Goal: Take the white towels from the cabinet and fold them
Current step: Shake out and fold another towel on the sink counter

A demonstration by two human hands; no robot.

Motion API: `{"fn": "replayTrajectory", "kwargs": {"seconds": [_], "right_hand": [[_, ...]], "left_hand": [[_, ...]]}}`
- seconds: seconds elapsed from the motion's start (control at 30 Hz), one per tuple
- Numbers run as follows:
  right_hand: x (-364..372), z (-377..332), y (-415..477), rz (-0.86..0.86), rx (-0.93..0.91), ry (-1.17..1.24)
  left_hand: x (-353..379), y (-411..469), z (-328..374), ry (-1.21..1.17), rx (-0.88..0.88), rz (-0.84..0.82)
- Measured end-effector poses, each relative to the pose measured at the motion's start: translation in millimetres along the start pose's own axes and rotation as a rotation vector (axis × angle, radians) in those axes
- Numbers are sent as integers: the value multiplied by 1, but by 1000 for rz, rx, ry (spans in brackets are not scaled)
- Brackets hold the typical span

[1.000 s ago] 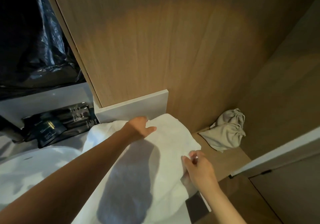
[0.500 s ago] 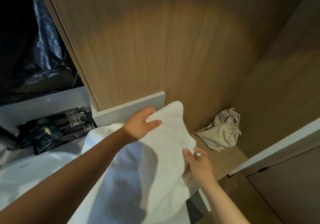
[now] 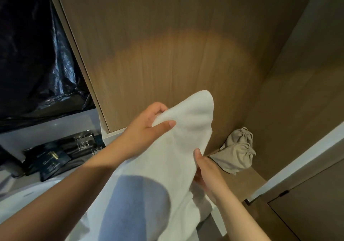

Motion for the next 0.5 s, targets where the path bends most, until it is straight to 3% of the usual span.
{"fn": "replayTrajectory", "kwargs": {"seconds": [0.17, 0.33, 0.5], "right_hand": [[-14, -42, -13, 73, -117, 150], [-42, -75, -31, 218, -167, 105], [-75, -126, -50, 290, -361, 74]], "left_hand": [[-14, 8, 22, 14, 19, 75], [-18, 18, 38, -46, 31, 98], [-9, 31, 71, -44, 93, 99]]}}
Point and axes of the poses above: each hand's wrist, its own y-axis towards the middle knuckle, its own x-axis out of the palm, z = x × y, the point moved 8 cm from there along y, towards the middle knuckle, and after that the axes turned 12 degrees about z, right-handed, at the moved point
